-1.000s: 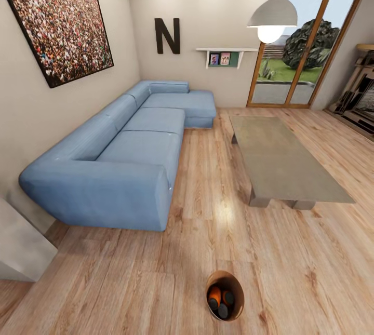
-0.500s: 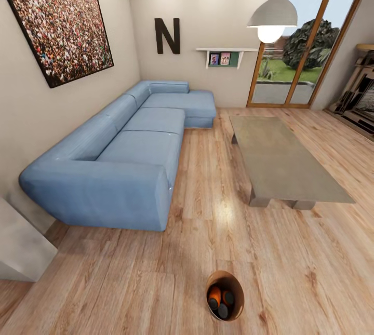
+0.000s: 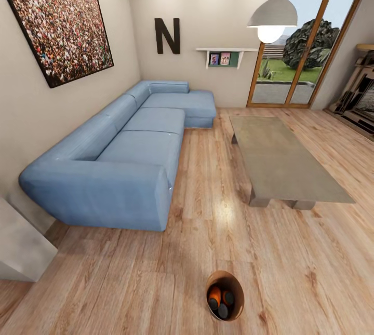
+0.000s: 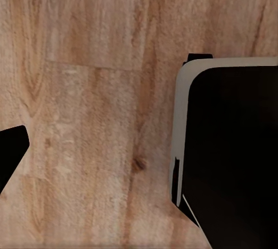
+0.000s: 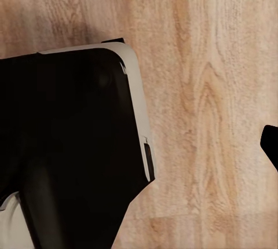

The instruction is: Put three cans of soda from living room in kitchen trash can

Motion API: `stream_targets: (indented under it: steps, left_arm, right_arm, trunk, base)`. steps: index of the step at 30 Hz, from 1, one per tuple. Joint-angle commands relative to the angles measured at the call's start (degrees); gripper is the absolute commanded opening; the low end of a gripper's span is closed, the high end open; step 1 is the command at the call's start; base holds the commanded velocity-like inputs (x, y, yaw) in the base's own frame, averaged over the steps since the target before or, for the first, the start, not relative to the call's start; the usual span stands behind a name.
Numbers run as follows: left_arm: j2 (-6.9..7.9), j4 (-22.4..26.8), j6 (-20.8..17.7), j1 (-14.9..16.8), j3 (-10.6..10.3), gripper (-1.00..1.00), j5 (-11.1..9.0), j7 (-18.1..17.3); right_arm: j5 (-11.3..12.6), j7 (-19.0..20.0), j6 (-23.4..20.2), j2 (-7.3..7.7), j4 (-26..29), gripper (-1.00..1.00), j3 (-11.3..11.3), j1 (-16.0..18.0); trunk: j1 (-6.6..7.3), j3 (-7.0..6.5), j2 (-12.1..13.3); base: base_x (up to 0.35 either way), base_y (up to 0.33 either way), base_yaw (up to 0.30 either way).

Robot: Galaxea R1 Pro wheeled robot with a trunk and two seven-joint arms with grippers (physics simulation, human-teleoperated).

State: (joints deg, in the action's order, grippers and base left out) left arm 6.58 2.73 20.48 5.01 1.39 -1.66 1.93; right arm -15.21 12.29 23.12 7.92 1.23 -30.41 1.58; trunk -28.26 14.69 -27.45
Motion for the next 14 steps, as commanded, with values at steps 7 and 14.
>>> stream_targets:
  steps: [7,14]
  left_arm:
    - [0.01,0.0,0.0,0.0,0.0,1.0,0.0,0.0]
    - [0.01,0.0,0.0,0.0,0.0,1.0,0.0,0.0]
  right_arm:
    - [0.0,0.0,0.0,-0.01,0.0,1.0,0.0,0.0]
    - [0.0,0.0,0.0,-0.01,0.0,1.0,0.0,0.0]
  trunk:
    - [0.0,0.0,0.0]
    - [0.0,0.0,0.0]
  base:
    - [0.0,0.0,0.0]
    - [0.0,0.0,0.0]
